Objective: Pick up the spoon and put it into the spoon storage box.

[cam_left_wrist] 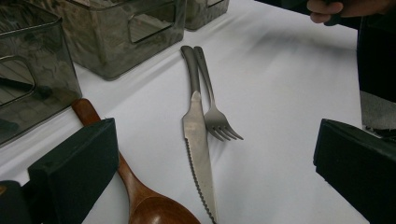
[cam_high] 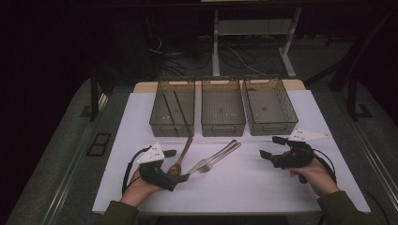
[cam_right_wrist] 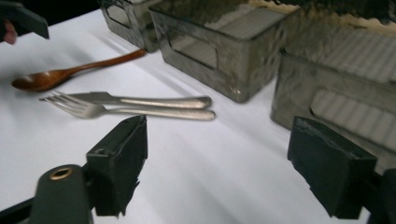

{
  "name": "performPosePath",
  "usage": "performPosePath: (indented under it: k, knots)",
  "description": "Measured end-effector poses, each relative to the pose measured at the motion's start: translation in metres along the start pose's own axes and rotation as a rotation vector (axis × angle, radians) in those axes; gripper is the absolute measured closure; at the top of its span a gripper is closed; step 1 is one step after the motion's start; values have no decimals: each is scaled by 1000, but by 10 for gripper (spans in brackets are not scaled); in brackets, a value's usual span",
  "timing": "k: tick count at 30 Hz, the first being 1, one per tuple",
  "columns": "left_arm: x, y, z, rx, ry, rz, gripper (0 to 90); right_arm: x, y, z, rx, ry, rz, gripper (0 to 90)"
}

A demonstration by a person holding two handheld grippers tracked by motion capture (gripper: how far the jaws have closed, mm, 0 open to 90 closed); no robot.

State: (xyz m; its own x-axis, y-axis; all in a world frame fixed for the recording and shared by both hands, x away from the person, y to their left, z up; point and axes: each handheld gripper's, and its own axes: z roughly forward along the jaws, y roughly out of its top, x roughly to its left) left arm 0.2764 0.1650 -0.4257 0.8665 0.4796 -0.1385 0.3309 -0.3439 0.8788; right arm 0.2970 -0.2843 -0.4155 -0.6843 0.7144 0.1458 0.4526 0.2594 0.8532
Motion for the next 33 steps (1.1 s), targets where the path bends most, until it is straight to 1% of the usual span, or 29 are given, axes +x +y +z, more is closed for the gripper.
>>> performPosePath:
  k: [2, 4, 6, 8, 10, 12, 15, 18, 19, 20, 21, 22, 23, 24, 25, 26, 27, 28, 30, 31, 33]
  knots:
    - [0, 0, 0, -2, -1, -2, 0, 1, -5, -2, -2, -14, 14, 172]
    - [1, 0, -1, -2, 3, -3, 0, 3, -10, -5, -5, -18, 16, 165]
    - [2, 0, -1, -4, 7, -5, 0, 3, -16, -7, -1, -21, 5, 165]
    - [2, 0, -2, -4, 11, -4, 0, 5, -20, -9, 13, -35, 2, 164]
    - [4, 0, -2, 0, 21, -7, 0, 6, -25, -11, 23, -45, -12, 163]
    - [5, 0, -2, -9, 27, -18, 0, 7, -29, -14, 28, -52, -10, 163]
    - [7, 1, -4, -6, 41, -17, 0, 8, -34, -18, 26, -59, -10, 163]
    - [11, 4, -7, -2, 59, -20, 32, 9, -37, -21, 24, -65, -11, 163]
    - [14, 5, -8, 0, 64, -21, 60, 10, -38, -22, 26, -65, -11, 164]
    - [16, 6, -8, -1, 70, -31, 100, 10, -39, -23, 27, -69, -15, 164]
    - [19, 7, -8, 2, 85, -35, 137, 11, -40, -24, 29, -71, -22, 163]
    - [21, 8, -7, 6, 105, -35, 147, 11, -41, -25, 30, -74, -25, 164]
    - [24, 8, -7, 11, 114, -28, 175, 11, -42, -26, 27, -77, -21, 164]
    - [26, 9, -5, 9, 118, -29, 217, 12, -42, -27, 30, -75, -16, 164]
    - [30, 9, -4, 19, 121, -27, 270, 11, -43, -27, 29, -75, -19, 163]
    - [32, 9, -2, 27, 135, -24, 321, 11, -44, -28, 30, -74, -19, 164]
    - [35, 9, 0, 43, 145, -21, 345, 11, -45, -28, 34, -73, -16, 164]
    - [38, 9, 3, 52, 153, -28, 388, 11, -45, -28, 38, -69, -17, 164]
    - [44, 10, 8, 69, 172, -24, 476, 11, -45, -28, 43, -62, -22, 164]
    - [47, 10, 11, 83, 186, -28, 537, 11, -45, -28, 39, -58, -26, 164]
    - [53, 11, 16, 102, 193, -46, 638, 12, -44, -28, 39, -55, -27, 164]
